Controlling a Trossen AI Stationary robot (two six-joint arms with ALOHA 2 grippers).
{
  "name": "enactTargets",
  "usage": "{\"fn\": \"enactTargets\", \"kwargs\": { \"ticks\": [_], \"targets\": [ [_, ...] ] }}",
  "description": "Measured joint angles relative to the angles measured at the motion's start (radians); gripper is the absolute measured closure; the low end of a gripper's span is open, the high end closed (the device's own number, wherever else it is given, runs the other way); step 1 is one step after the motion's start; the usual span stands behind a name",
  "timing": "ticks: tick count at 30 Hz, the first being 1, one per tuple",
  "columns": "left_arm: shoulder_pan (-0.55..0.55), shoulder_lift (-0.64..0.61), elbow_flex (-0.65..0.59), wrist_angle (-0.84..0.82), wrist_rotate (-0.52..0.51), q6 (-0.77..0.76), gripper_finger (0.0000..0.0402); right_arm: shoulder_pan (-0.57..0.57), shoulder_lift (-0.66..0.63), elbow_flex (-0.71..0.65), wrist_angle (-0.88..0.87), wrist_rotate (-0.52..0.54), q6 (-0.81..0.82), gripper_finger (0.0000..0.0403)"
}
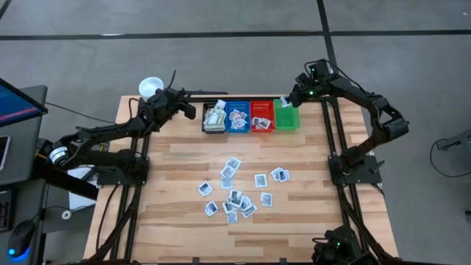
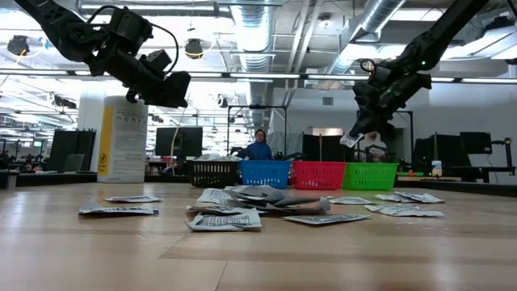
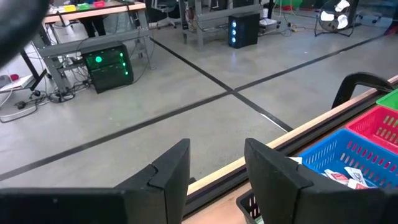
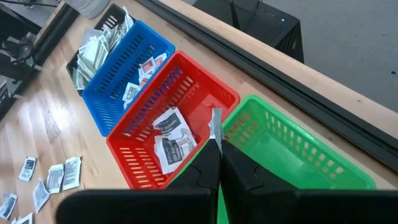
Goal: Pick & Place First Aid Supplies
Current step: Put the blue alcohol pad in the green bin
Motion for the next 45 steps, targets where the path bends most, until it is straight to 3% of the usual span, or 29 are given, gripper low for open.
{"fn": "enactTargets", "kwargs": {
  "ticks": [20, 24, 36, 45],
  "targets": [
    [0.0, 0.0, 0.0, 0.003, 0.015, -0.076, 0.0247, 0.002, -0.001, 0.0, -0.041, 0.004, -0.078, 0.0403],
    [0.0, 0.0, 0.0, 0.003, 0.042, -0.076, 0.0247, 0.01, -0.001, 0.0, -0.062, 0.007, -0.118, 0.0386],
    [-0.001, 0.0, 0.0, 0.003, 0.151, -0.087, 0.0247, 0.095, -0.006, 0.0, -0.134, 0.267, -0.147, 0.0265],
    [-0.046, -0.001, 0.0, 0.002, 0.32, -0.117, 0.0247, 0.237, -0.197, 0.0, -0.214, 0.371, -0.103, 0.026]
  ]
}}
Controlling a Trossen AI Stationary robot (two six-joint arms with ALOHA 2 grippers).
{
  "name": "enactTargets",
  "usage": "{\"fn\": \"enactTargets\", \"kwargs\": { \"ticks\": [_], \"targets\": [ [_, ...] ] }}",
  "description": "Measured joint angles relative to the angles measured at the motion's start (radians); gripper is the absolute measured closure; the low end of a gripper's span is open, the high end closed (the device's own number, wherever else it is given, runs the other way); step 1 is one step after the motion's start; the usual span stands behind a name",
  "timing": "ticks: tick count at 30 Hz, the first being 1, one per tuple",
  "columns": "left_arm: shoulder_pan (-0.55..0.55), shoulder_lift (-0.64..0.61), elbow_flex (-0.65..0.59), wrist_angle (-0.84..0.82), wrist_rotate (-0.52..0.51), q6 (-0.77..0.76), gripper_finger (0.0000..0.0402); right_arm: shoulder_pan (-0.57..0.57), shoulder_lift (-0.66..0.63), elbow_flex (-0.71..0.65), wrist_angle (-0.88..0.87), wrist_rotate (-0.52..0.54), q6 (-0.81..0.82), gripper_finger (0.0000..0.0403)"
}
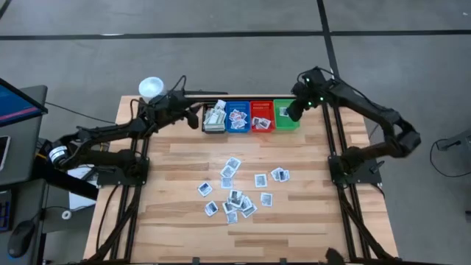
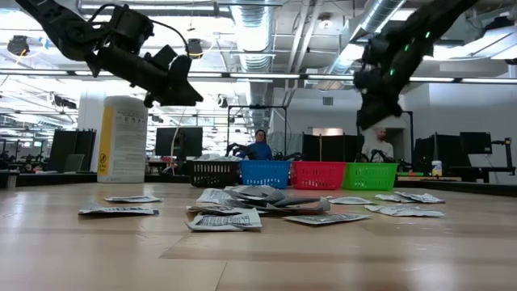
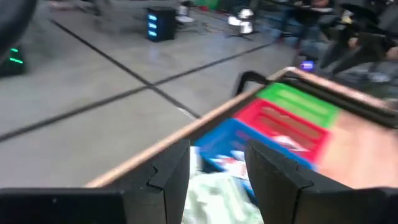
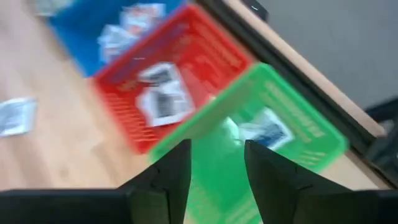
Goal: Pick & Place First Aid Supplies
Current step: Put the blue alcohol pad in the green bin
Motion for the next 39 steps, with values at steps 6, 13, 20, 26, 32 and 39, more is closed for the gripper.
{"fn": "enactTargets", "kwargs": {
  "ticks": [6, 13, 20, 26, 32, 39],
  "targets": [
    [-0.082, 0.0, 0.0, -0.065, 0.141, -0.1, 0.0247, 0.189, -0.165, 0.0, -0.163, 0.0, 0.001, 0.027],
    [-0.136, -0.001, -0.02, -0.088, 0.479, -0.087, 0.0247, 0.442, -0.219, 0.0, -0.23, 0.092, 0.163, 0.0264],
    [-0.195, -0.007, -0.068, -0.089, 0.569, -0.124, 0.0247, 0.686, -0.141, -0.002, -0.274, 0.285, 0.337, 0.0268],
    [-0.267, -0.009, -0.071, -0.051, 0.525, -0.153, 0.0247, 0.911, -0.148, -0.145, -0.205, 0.409, 0.439, 0.0265],
    [-0.281, -0.009, -0.071, -0.007, 0.482, -0.171, 0.0247, 1.055, -0.205, -0.376, 0.028, 0.478, 0.655, 0.0266],
    [-0.281, -0.008, -0.071, 0.01, 0.447, -0.195, 0.0247, 1.086, -0.183, -0.472, 0.144, 0.486, 0.691, 0.0273]
  ]
}}
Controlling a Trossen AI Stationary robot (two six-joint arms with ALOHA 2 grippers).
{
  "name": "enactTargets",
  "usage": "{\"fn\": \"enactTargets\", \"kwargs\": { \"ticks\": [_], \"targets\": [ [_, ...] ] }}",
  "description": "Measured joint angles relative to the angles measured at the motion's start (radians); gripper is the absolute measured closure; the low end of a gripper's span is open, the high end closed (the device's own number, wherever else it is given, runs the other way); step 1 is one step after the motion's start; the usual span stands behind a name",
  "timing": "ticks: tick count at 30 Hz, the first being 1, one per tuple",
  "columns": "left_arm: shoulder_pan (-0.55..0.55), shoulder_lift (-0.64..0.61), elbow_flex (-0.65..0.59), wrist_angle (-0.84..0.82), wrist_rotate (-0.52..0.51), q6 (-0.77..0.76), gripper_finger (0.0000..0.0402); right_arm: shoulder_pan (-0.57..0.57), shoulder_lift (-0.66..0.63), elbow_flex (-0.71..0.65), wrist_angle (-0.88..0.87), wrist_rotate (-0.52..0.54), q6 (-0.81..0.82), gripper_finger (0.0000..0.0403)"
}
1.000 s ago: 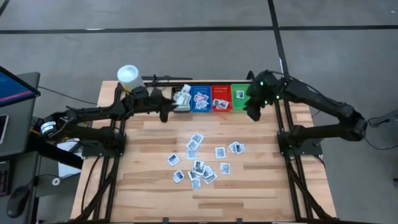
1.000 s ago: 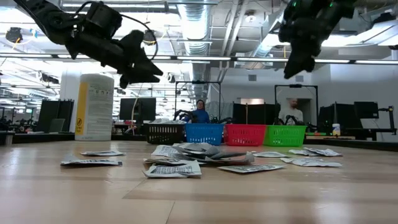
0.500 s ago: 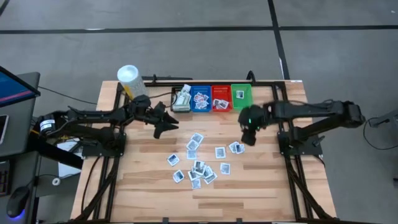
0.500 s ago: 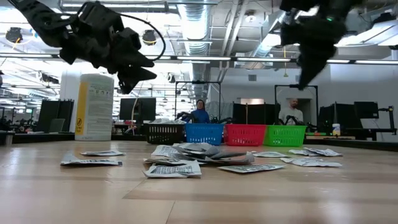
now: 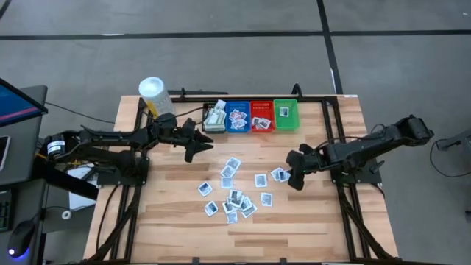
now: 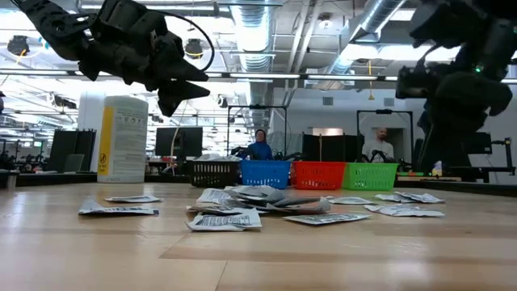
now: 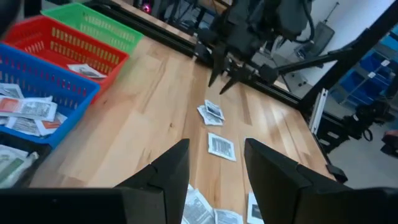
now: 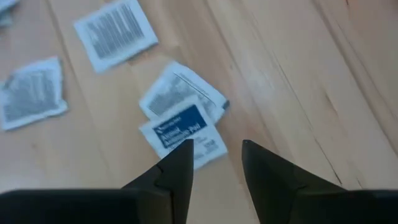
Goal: Pick & Place First Aid Supplies
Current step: Put the blue alcohol pad in the green bin
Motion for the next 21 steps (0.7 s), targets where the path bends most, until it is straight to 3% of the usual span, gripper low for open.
{"fn": "enactTargets", "kwargs": {
  "ticks": [21],
  "targets": [
    [0.0, 0.0, 0.0, 0.028, -0.077, 0.0, 0.0247, -0.06, 0.019, -0.04, 0.111, -0.033, -0.143, 0.0275]
  ]
}}
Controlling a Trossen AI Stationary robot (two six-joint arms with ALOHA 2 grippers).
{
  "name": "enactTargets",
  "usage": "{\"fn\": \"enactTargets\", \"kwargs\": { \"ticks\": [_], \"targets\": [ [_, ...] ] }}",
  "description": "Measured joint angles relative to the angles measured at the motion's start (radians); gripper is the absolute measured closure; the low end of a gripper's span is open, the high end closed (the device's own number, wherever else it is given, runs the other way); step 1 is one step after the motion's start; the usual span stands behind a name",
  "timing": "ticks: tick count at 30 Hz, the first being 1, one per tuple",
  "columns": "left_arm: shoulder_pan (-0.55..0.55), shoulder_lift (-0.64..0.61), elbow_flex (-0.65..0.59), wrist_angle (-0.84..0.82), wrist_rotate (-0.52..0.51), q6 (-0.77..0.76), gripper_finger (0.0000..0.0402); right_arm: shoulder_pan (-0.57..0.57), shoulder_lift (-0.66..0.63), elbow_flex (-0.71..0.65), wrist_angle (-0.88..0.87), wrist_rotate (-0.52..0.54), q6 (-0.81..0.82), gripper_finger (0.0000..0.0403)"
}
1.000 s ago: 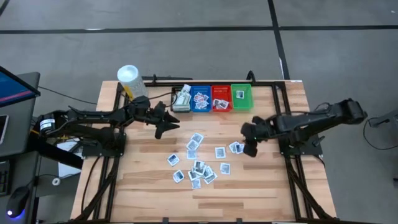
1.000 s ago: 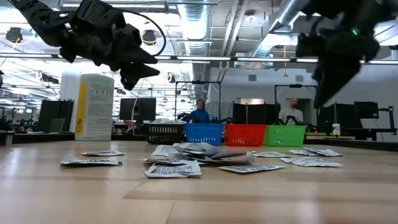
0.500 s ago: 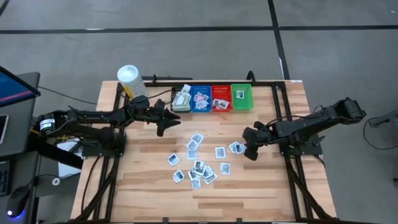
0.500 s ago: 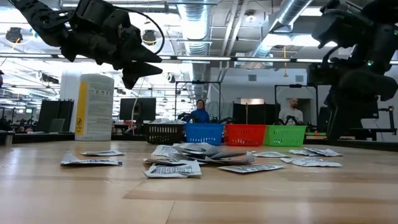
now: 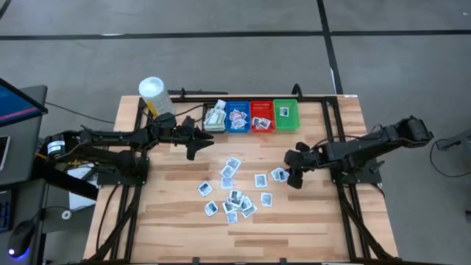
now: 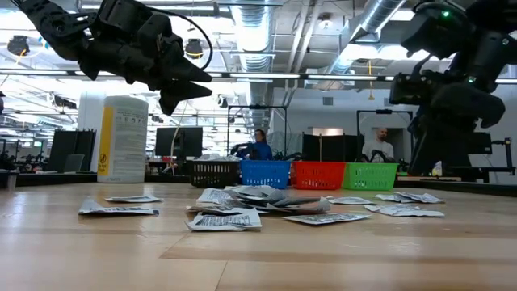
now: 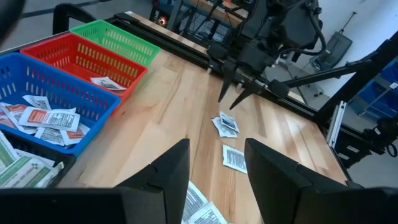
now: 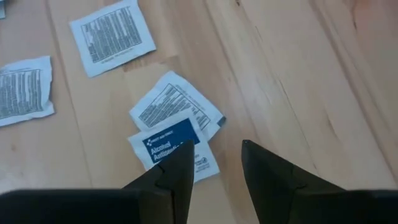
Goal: Pick & Place First Aid Supplies
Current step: Put the blue alcohol pad in the green bin
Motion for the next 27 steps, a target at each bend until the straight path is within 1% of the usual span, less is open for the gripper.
{"fn": "enactTargets", "kwargs": {
  "ticks": [4, 7, 12, 15, 18, 21, 24, 27],
  "targets": [
    [0.0, 0.0, 0.0, 0.0, -0.004, 0.0, 0.0247, -0.023, 0.03, 0.0, 0.019, -0.048, -0.02, 0.0275],
    [0.0, 0.0, 0.0, 0.0, -0.016, 0.0, 0.0247, -0.033, 0.089, 0.001, 0.068, -0.1, -0.026, 0.0275],
    [0.0, 0.0, 0.0, 0.004, -0.019, 0.0, 0.0247, -0.029, 0.228, 0.005, 0.113, -0.1, -0.025, 0.0275],
    [0.0, 0.0, 0.0, 0.005, -0.019, 0.0, 0.0247, -0.029, 0.289, 0.012, 0.125, -0.097, -0.025, 0.0275],
    [0.0, 0.0, 0.0, 0.005, -0.019, 0.0, 0.0247, -0.029, 0.308, 0.017, 0.141, -0.095, -0.02, 0.0277],
    [0.0, 0.0, 0.0, 0.005, -0.019, 0.0, 0.0247, -0.029, 0.296, 0.017, 0.142, -0.097, -0.018, 0.0286],
    [0.0, 0.0, 0.0, 0.005, -0.019, 0.001, 0.0247, -0.029, 0.272, 0.016, 0.138, -0.096, -0.018, 0.0303],
    [0.0, 0.0, 0.0, 0.005, -0.019, 0.002, 0.0247, -0.029, 0.268, 0.016, 0.13, -0.098, -0.015, 0.033]
  ]
}}
